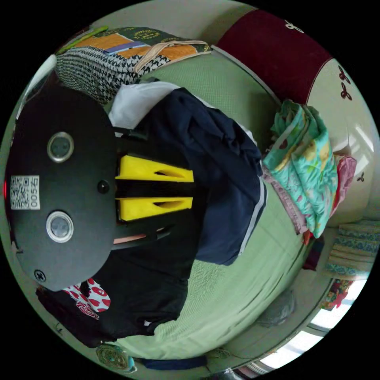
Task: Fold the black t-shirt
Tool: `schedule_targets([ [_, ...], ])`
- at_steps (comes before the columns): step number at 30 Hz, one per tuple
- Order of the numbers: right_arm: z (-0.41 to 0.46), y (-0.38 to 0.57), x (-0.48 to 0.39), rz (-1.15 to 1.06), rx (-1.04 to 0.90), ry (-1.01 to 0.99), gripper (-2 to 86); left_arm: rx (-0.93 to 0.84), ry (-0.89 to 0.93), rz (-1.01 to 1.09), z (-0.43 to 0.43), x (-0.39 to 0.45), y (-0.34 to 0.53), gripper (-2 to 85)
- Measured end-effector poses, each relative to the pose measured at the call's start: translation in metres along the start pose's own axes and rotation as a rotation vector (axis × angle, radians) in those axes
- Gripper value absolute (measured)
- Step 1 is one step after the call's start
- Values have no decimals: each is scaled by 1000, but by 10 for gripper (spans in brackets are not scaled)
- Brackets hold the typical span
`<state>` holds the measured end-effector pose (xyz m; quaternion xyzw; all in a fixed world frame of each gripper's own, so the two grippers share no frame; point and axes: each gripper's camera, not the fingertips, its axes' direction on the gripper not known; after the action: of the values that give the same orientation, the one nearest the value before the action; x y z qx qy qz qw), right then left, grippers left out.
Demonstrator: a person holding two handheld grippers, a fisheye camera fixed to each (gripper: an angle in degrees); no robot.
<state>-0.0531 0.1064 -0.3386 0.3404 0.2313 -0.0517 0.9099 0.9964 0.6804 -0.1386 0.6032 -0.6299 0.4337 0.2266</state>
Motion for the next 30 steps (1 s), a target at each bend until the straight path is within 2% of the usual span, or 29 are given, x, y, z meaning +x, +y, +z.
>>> schedule_targets([
  [2,-9,-4,14,9,30,-30,4,8,-3,0,-1,3,-3,70],
  [6,-35,-7,48,34,93,-101,-7,52,-36,57,-9,21,-8,65],
  [10,-69,5,104,97,165,-156,-8,117,17,124,-23,46,-9,61],
  [13,-82,20,151,137,193,-95,-8,117,107,184,-26,72,-6,60],
  [20,-60,79,266,304,121,20,33,34,125,301,-3,134,15,61],
  [23,-50,112,299,370,96,-20,49,-14,108,307,15,153,21,61],
  [30,-41,170,321,315,59,35,58,-50,29,342,58,204,6,65],
])
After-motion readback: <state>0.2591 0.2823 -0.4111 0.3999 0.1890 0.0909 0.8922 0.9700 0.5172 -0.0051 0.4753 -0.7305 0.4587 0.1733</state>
